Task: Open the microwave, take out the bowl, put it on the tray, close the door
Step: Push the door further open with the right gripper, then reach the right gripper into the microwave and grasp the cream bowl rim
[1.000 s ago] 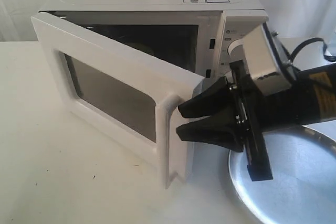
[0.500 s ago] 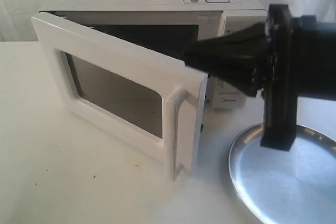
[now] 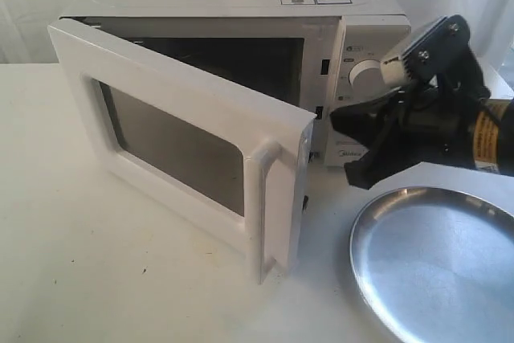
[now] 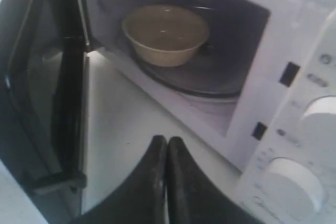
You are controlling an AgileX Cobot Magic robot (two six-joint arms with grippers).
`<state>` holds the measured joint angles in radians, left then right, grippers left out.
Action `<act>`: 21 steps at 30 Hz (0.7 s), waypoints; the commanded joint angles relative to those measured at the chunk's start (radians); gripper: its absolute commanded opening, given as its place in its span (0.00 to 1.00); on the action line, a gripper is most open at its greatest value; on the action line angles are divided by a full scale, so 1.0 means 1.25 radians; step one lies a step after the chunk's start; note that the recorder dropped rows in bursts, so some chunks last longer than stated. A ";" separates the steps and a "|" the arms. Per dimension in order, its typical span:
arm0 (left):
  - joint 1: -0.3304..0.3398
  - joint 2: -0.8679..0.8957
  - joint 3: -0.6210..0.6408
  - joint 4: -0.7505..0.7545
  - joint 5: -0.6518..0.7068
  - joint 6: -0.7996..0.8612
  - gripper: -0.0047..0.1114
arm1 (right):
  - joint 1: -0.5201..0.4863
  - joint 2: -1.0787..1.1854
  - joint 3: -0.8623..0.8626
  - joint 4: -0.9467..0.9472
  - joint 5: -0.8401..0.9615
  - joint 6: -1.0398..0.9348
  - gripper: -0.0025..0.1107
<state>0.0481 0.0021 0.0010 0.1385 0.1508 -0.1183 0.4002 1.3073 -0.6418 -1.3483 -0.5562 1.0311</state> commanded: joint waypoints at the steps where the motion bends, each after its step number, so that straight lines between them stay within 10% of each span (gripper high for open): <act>1: -0.001 -0.002 -0.001 -0.003 -0.001 -0.005 0.04 | 0.000 0.057 0.003 -0.076 -0.202 0.000 0.02; 16: -0.001 -0.002 -0.001 -0.003 -0.001 -0.005 0.04 | 0.017 0.075 0.003 -0.157 -0.462 -0.031 0.02; 21: -0.001 -0.002 -0.001 -0.003 -0.001 -0.005 0.04 | 0.195 0.113 0.003 0.097 -0.022 -0.188 0.02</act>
<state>0.0481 0.0021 0.0010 0.1385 0.1508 -0.1183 0.5787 1.4281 -0.6418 -1.4418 -0.8432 0.9178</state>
